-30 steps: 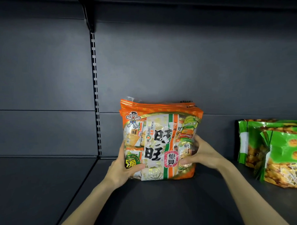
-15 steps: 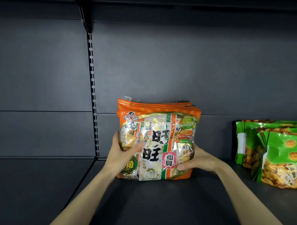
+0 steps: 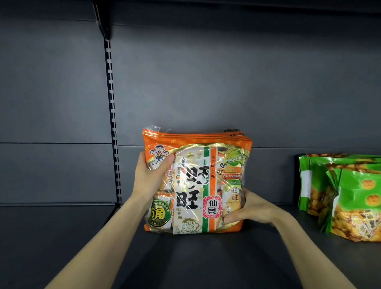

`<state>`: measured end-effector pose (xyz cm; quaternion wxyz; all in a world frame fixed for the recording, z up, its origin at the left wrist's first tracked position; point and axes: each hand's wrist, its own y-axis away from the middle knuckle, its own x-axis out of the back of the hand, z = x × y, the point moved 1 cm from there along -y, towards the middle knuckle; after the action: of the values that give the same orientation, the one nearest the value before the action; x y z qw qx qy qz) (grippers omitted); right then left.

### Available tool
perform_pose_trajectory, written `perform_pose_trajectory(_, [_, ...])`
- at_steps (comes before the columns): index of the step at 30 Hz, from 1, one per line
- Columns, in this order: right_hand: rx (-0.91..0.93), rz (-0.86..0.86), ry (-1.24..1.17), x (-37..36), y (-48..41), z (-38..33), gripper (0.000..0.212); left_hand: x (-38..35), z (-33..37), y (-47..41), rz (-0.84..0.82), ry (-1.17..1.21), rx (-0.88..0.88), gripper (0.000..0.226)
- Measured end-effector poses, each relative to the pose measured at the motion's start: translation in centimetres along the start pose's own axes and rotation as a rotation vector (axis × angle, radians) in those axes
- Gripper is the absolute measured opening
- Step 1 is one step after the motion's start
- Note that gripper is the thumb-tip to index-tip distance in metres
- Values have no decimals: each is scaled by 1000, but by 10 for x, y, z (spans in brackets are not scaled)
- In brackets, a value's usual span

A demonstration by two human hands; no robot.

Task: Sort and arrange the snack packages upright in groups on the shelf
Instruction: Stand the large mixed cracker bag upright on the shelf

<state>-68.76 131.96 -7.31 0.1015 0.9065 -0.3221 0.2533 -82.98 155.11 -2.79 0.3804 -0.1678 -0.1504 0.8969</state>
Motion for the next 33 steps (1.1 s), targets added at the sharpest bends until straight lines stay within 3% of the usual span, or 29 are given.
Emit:
perform_pose_trajectory(11, [-36, 31, 71, 4, 6, -3, 86, 3, -2, 0, -63, 68, 88, 42])
perform_pose_trajectory(19, [-87, -7, 92, -2, 9, -4, 99, 2, 8, -2, 20, -246, -1, 61])
perform_pose_trajectory(27, [-100, 54, 252, -3, 28, -14, 78, 1, 27, 11, 199, -578, -208, 99])
perform_pose_trajectory(29, [-110, 89, 332, 2, 36, -19, 70, 0, 35, 19, 243, -744, -277, 95])
perform_pose_trajectory(33, [-92, 177, 475, 21, 53, -25, 76, -13, 52, 39, 218, -1022, -461, 69])
